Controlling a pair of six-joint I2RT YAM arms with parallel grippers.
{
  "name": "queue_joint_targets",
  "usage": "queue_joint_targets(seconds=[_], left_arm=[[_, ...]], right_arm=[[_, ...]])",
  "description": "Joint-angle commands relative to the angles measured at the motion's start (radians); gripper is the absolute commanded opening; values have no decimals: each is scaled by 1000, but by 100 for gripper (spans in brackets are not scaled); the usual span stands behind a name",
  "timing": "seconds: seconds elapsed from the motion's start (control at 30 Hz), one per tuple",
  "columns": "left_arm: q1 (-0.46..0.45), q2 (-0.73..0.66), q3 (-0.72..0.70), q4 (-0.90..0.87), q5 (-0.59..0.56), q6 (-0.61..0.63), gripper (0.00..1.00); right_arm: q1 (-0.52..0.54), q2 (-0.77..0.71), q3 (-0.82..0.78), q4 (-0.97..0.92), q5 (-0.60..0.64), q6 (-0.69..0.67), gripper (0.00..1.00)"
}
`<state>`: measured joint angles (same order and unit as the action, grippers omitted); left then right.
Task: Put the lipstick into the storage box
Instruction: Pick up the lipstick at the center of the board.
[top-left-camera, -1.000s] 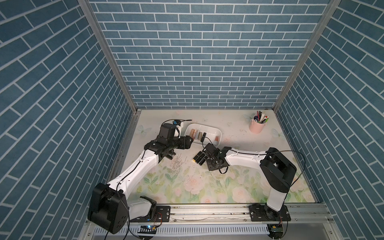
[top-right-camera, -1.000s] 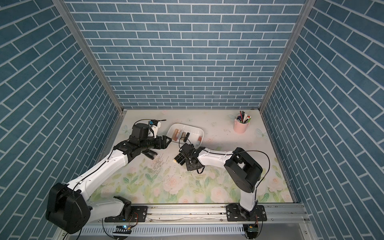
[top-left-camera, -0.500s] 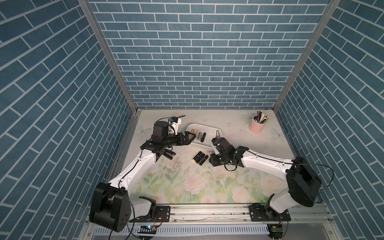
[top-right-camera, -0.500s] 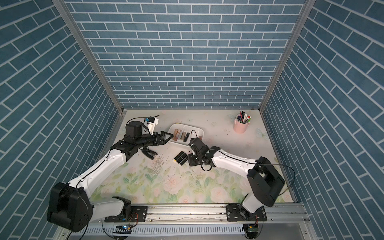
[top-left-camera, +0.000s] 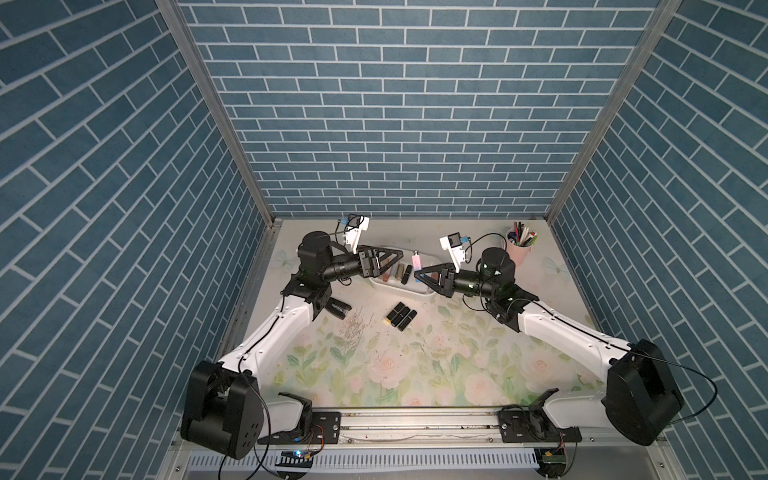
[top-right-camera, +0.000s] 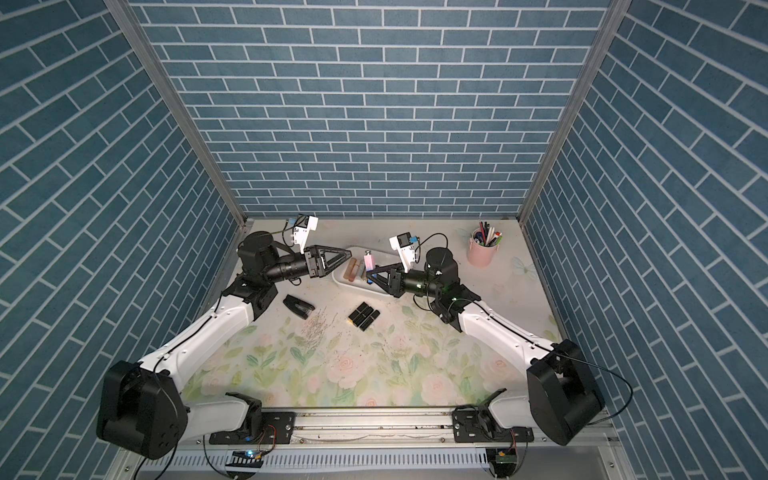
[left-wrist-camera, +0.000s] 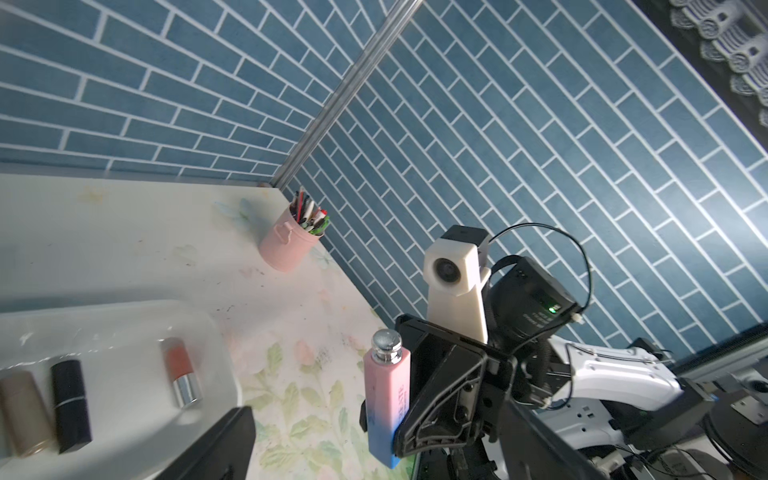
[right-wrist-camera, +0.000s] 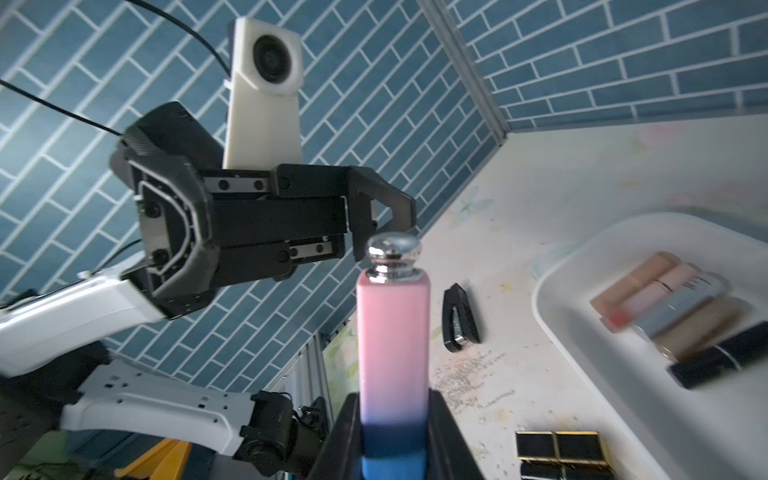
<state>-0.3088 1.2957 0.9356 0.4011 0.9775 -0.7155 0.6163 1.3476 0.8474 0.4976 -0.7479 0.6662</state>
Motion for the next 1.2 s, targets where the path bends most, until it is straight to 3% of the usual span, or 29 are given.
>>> queue_joint_targets(seconds=[0.0,0.27,0.5,0.67,0.9,1.17], left_arm=[[-33,13,36,115,53,-39,95],[-78,42,62,128,58,-36,86],[-121,68,92,145,56,-37,70],[-157,87,106,157,71,-38,65],[-178,100,115,153,82,-28,39],[-178,102,117,132,92,-18,40]], right_arm=[[-8,6,-15,268,-131,120,14],[-8,27,-1,369,-178,178,14],[-7,30,-22,455,-200,234,14],[-6,29,-27,462,-202,238,14],[-6,33,-29,466,-202,238,14],[-6,35,-35,472,-201,238,13]])
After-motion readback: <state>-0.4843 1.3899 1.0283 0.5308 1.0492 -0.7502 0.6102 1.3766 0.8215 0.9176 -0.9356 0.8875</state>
